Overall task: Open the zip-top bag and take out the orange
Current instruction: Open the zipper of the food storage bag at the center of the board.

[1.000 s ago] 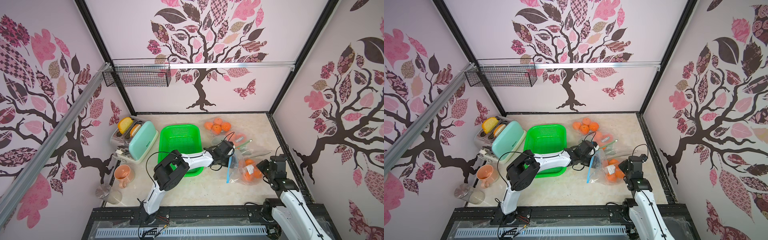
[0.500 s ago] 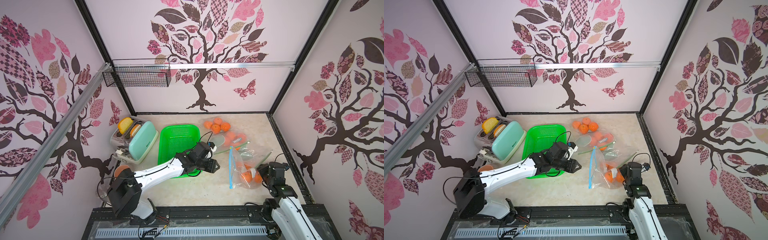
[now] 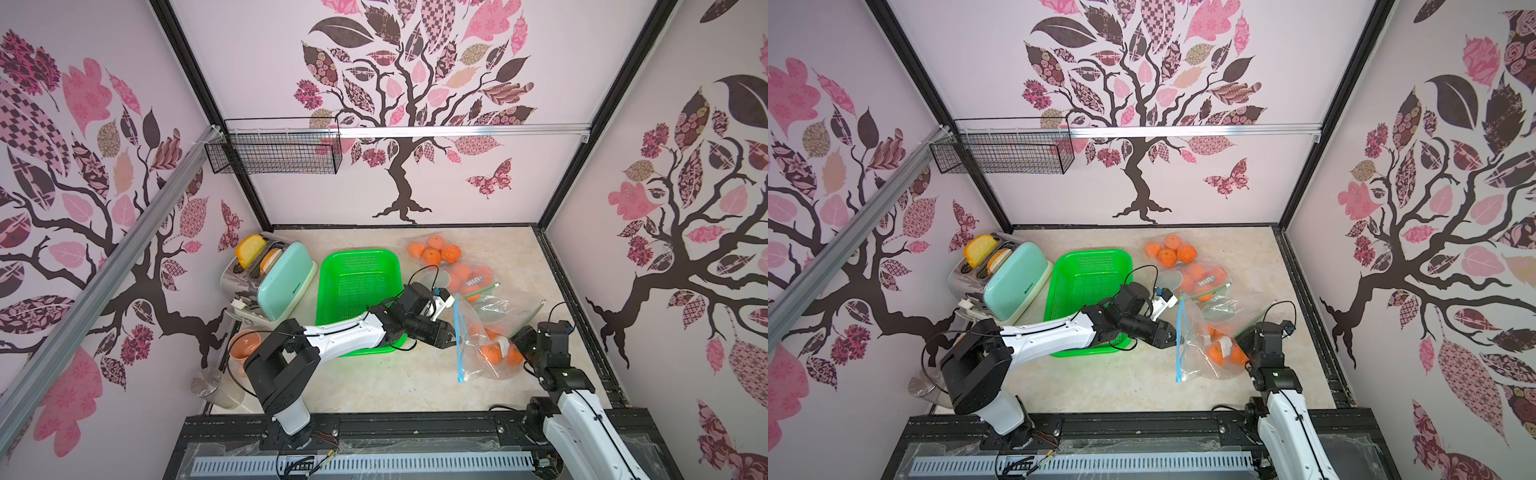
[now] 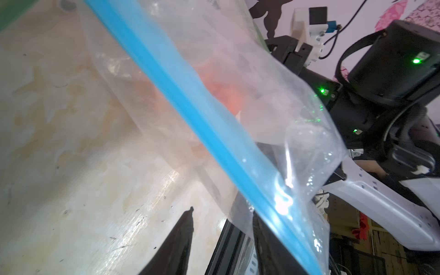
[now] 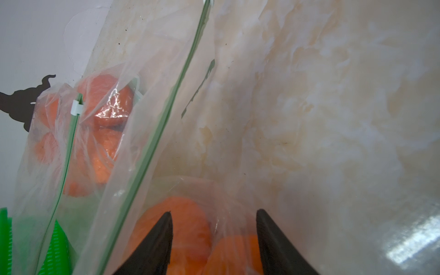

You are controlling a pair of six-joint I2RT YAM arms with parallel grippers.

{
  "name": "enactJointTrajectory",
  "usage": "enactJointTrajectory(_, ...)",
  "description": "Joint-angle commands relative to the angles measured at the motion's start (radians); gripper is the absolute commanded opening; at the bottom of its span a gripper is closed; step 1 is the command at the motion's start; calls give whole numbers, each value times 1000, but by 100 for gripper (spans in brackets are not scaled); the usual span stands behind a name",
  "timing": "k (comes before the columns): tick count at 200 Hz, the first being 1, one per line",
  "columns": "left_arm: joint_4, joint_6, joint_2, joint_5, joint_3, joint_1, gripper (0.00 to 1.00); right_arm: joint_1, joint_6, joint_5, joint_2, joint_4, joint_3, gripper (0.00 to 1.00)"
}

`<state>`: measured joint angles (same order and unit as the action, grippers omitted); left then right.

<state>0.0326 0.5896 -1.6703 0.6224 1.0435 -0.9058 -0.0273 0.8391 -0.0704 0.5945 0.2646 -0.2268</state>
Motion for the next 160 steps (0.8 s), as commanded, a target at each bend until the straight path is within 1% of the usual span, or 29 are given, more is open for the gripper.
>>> enactJointTrajectory(1,-141,60,7,69,-5,-4,47,1,-42,2,-2,12,-28,59)
enactJointTrajectory(18,-234,124,0,103,-25,-4,48,1,-59,-3,-1,14,-29,59)
enactJointTrajectory(38,-273,154,-7,108,-28,-8,50,2,-66,-5,1,15,-32,59)
enactJointTrajectory(62,-202,136,-65,92,29,-22,49,2,-73,0,8,15,-41,59)
enactJointTrajectory(68,-170,133,-75,86,32,-26,49,2,-76,-1,10,17,-45,59)
enactJointTrajectory(89,-140,128,-100,47,26,-38,48,1,-83,0,19,11,-51,59)
enactJointTrajectory(115,-90,100,-97,-60,23,-39,48,1,-84,15,33,-6,-49,59)
enactJointTrajectory(125,-72,89,-97,-82,36,-38,48,1,-86,15,37,-8,-48,59)
enactJointTrajectory(142,-73,88,-102,-79,68,-38,46,2,-92,12,37,-11,-46,59)
enactJointTrajectory(160,-118,122,-107,-59,84,-39,41,1,-98,8,31,-17,-39,59)
